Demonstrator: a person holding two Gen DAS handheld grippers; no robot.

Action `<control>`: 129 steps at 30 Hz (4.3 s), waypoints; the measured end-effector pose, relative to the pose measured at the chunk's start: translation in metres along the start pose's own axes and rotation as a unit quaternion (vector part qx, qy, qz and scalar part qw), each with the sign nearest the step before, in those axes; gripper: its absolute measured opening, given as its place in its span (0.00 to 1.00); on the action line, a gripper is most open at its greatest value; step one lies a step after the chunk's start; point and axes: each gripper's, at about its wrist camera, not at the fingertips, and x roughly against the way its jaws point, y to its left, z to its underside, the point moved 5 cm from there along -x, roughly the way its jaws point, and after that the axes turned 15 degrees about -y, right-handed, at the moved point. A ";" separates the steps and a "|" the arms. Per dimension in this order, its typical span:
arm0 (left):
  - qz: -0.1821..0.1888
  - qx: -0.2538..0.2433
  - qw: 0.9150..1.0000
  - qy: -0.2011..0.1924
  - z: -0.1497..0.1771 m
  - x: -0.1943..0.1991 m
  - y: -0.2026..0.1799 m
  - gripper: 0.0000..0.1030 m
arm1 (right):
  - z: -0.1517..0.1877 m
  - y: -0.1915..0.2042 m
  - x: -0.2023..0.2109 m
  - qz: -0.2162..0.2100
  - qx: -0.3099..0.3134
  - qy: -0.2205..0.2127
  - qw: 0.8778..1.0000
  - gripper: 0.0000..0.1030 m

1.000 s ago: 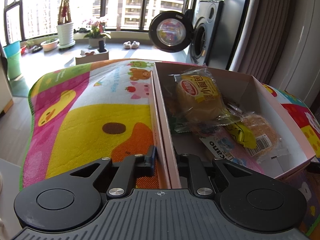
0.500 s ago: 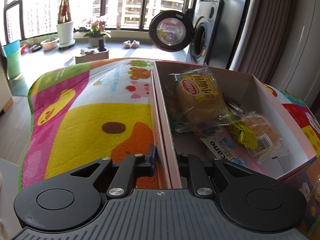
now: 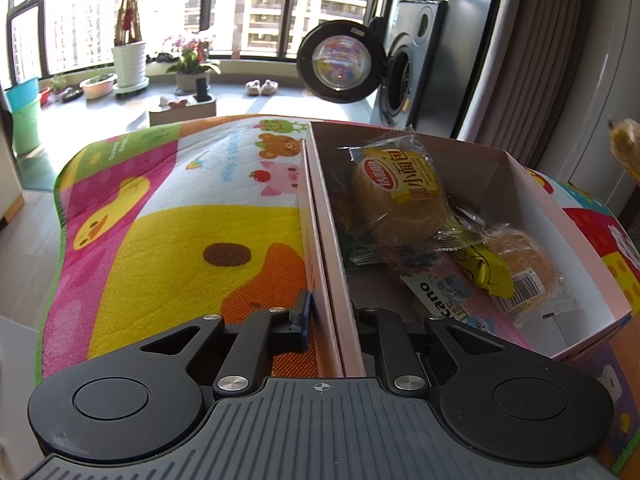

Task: Organize objects
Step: 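Lower the granola bar into the box and open the right tool, then move the right tool to the red-topped candy bag, then close the right tool on the red-topped candy bag and lift it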

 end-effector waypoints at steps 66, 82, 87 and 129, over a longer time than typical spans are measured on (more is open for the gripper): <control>0.002 0.001 1.000 0.003 0.003 -0.004 0.001 0.16 | 0.073 -0.196 -0.107 0.279 -0.042 0.074 0.957 0.68; 0.002 0.002 1.000 0.001 0.003 -0.005 0.002 0.16 | 0.071 -0.152 -0.013 0.217 -0.017 0.078 0.973 0.49; 0.002 0.002 1.000 -0.002 0.003 -0.005 0.002 0.16 | 0.069 -0.117 0.029 0.179 0.018 0.080 0.981 0.45; 0.002 0.002 1.000 -0.002 0.003 -0.006 0.002 0.15 | 0.123 -0.035 0.035 0.062 0.024 0.171 0.983 0.47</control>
